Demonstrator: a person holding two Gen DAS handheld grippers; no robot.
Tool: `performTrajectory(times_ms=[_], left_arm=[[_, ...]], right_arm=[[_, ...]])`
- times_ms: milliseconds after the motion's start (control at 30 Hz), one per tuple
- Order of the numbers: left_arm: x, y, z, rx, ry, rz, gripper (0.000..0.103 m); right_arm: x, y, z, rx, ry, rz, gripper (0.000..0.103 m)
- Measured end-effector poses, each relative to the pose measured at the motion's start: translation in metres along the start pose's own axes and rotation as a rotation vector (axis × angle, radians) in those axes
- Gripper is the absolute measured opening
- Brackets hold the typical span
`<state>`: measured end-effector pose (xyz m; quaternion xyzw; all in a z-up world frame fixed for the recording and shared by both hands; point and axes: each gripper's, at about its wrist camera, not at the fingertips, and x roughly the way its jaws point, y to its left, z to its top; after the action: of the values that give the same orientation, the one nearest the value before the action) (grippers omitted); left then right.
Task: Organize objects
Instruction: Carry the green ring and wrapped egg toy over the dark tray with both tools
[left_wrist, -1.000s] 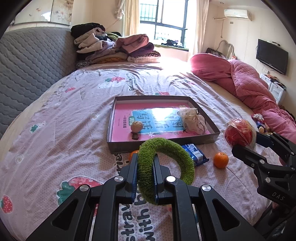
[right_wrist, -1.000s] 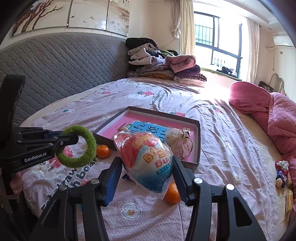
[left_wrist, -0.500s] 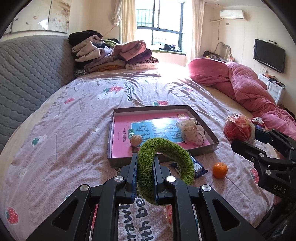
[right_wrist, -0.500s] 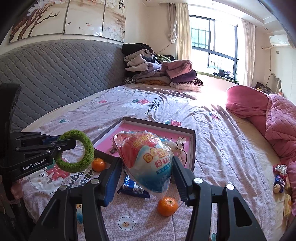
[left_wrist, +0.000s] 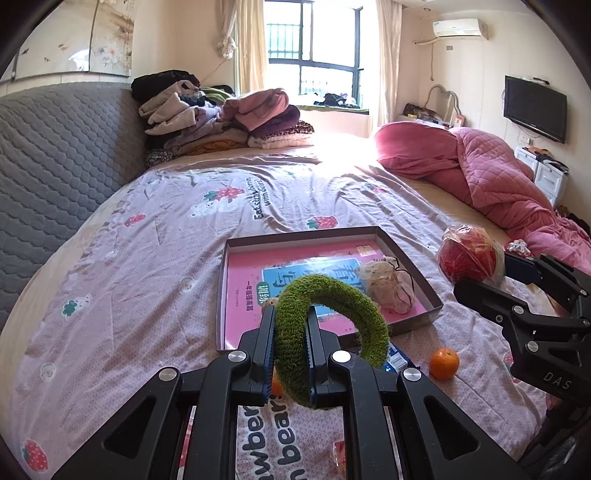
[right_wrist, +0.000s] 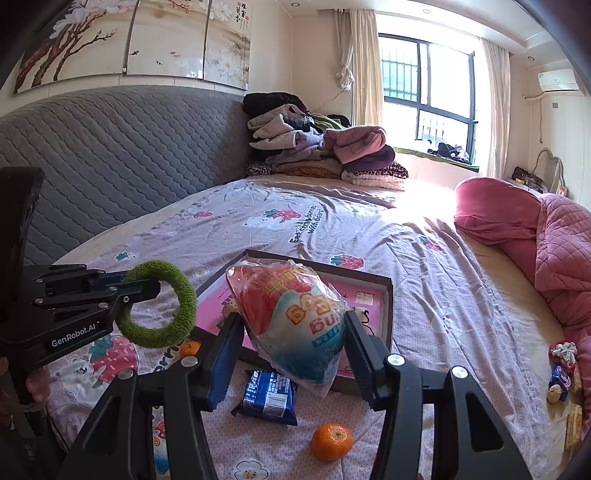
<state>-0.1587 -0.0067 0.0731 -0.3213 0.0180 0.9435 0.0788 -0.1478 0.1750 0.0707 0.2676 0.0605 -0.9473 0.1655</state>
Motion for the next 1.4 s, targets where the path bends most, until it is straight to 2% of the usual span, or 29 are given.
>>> performTrajectory(times_ms=[400,700,1000,1400], left_arm=[[0.02,0.015,0.016,0.0,0.01,-0.001,0.014],[0.03,0.029,0.046,-0.012,-0.034,0.024,0.014],[0.07,0.038,0.06,-0.015,-0.018,0.05,0.014],[0.128,0.039,0.058,-0.015,0.027,0.049,0.015]], right_arm=[[0.02,-0.015,0.018,0.051,0.006,0.017,0.055],[0.033,-0.021,0.031,0.047,-0.008,0.01,0.055],[0.058,-0.026,0.039,0.046,-0.005,-0.012,0.055],[0.095,-0.037,0.034,0.058,0.041,-0.024,0.055]])
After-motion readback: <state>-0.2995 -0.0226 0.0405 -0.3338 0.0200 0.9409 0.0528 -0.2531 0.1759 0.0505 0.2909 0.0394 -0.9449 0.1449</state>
